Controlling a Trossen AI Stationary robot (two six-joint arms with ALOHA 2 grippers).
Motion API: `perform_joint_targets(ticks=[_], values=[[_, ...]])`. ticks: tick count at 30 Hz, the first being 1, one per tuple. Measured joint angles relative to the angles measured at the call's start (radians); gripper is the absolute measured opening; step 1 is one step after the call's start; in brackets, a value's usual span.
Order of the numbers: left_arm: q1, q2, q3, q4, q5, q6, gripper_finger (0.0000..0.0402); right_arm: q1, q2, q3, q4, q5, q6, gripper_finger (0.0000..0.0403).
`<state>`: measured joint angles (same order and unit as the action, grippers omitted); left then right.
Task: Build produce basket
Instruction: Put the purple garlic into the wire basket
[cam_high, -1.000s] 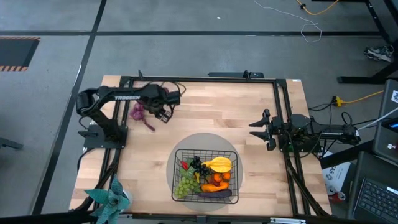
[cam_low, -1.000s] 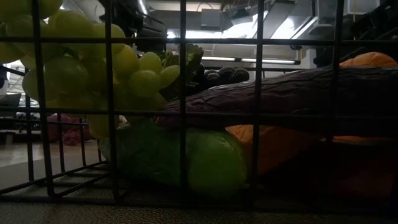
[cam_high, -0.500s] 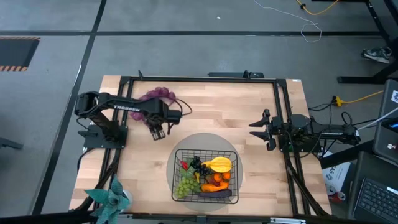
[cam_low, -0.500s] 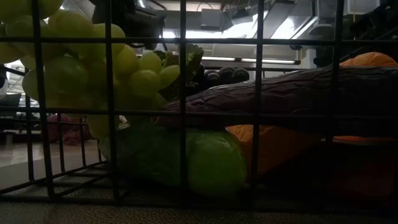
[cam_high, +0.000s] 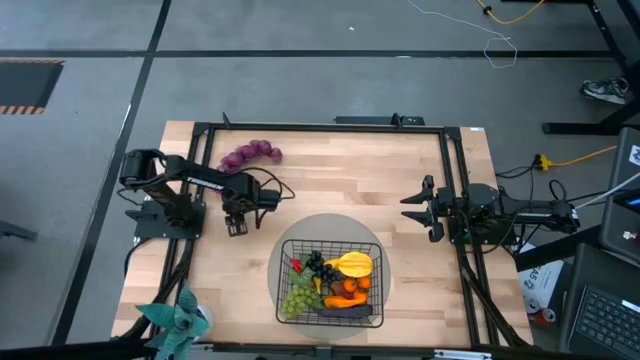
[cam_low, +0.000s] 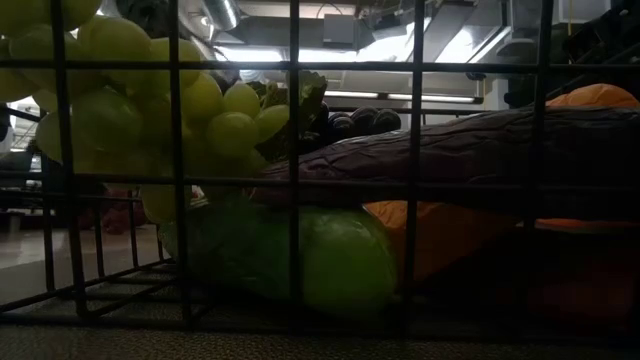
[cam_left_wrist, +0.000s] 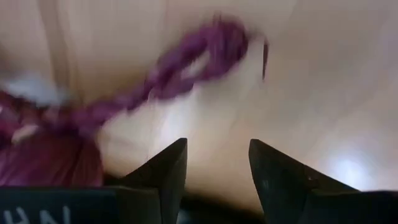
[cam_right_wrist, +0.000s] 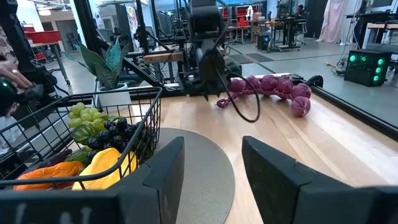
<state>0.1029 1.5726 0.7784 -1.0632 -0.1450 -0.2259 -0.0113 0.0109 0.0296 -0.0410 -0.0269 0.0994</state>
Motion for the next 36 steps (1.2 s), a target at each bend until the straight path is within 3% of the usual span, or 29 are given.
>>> perform_joint_targets(ticks=[14, 19, 25, 30, 36], values=[[-0.036, -0.03, 0.031, -0.044, -0.142, 0.018, 0.0167, 0.0, 0.0, 0.0, 0.0, 0.0, -0.001, 0.0165], [-0.017, -0.029, 0.0, 0.071, -0.081, 0.125, 0.0167, 0.0, 0.0, 0.0, 0.0, 0.0, -0.001, 0.0165], [0.006, -0.03, -0.048, 0.196, -0.13, 0.209, 0.0167, 0.0, 0.0, 0.0, 0.0, 0.0, 0.0, 0.0165], [0.004, -0.031, -0.029, 0.154, -0.114, 0.19, 0.0167, 0.0, 0.0, 0.0, 0.0, 0.0, 0.0, 0.0165], [-0.033, -0.044, 0.093, 0.01, -0.132, 0.177, 0.0167, 0.0, 0.0, 0.0, 0.0, 0.0, 0.0, 0.0165]])
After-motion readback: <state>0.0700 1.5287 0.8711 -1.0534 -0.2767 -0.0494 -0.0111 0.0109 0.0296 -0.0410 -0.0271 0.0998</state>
